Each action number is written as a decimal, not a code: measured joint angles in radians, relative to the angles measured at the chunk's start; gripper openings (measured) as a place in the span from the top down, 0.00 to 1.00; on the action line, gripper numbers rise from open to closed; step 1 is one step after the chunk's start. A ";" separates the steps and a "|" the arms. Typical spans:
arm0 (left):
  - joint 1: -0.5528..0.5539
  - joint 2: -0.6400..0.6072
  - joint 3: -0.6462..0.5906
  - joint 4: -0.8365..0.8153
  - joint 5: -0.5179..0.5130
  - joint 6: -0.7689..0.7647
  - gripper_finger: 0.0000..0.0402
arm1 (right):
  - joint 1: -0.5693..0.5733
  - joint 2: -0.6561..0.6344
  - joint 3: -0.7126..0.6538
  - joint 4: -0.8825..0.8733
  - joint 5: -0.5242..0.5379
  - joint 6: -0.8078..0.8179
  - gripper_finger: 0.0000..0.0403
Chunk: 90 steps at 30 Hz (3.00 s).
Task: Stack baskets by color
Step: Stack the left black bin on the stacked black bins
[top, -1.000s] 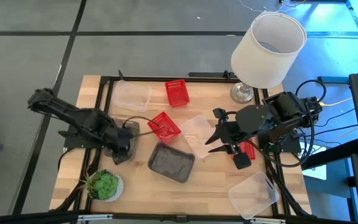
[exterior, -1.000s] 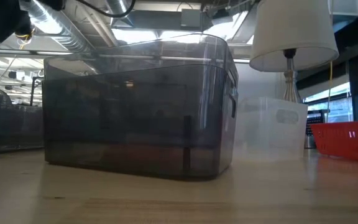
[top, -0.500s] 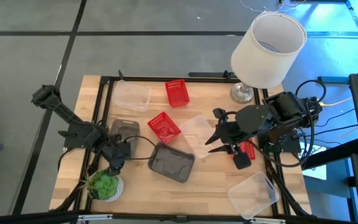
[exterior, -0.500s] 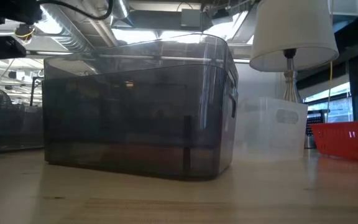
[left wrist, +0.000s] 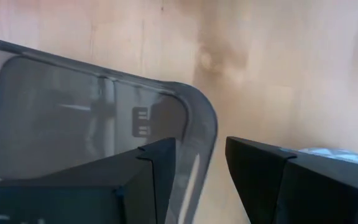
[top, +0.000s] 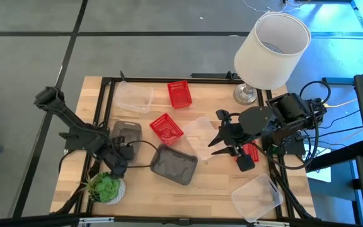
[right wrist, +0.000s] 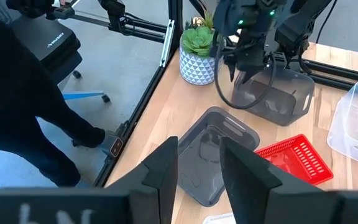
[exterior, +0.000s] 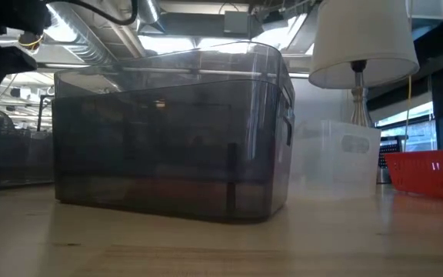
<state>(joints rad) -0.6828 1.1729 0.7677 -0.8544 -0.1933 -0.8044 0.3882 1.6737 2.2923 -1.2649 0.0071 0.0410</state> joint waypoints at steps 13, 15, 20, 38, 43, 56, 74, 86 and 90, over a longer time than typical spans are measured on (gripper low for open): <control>0.010 0.141 0.004 0.008 0.008 0.003 0.67 | 0.000 0.000 0.000 -0.001 0.002 0.000 0.71; 0.018 0.143 0.004 0.006 0.024 0.003 0.68 | 0.000 0.000 0.000 -0.001 0.002 0.002 0.71; 0.046 0.143 0.002 0.003 0.040 0.010 0.78 | 0.000 0.000 0.000 -0.001 0.002 0.002 0.71; 0.095 0.138 0.314 -0.238 0.039 -0.018 1.00 | 0.000 0.000 0.000 -0.001 0.001 0.003 0.71; 0.096 0.137 0.474 -0.303 0.011 -0.150 1.00 | -0.001 0.000 0.000 -0.001 0.064 -0.052 0.71; 0.132 0.155 0.764 -0.300 -0.187 -0.500 1.00 | -0.032 0.000 0.000 -0.068 0.364 0.030 0.71; 0.216 0.572 1.264 -0.059 -0.116 -0.382 1.00 | -0.181 0.000 0.000 -0.250 0.331 0.003 0.71; 0.252 0.648 1.262 -0.175 0.015 -0.524 1.00 | -0.188 0.000 0.000 -0.260 0.330 -0.031 0.71; 0.259 0.655 1.265 -0.182 0.017 -0.528 1.00 | -0.188 0.000 0.000 -0.261 0.329 -0.048 0.71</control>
<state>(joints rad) -0.4236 1.8283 2.0327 -1.0369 -0.1767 -1.3329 0.2001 1.6736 2.2924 -1.5261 0.3364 -0.0071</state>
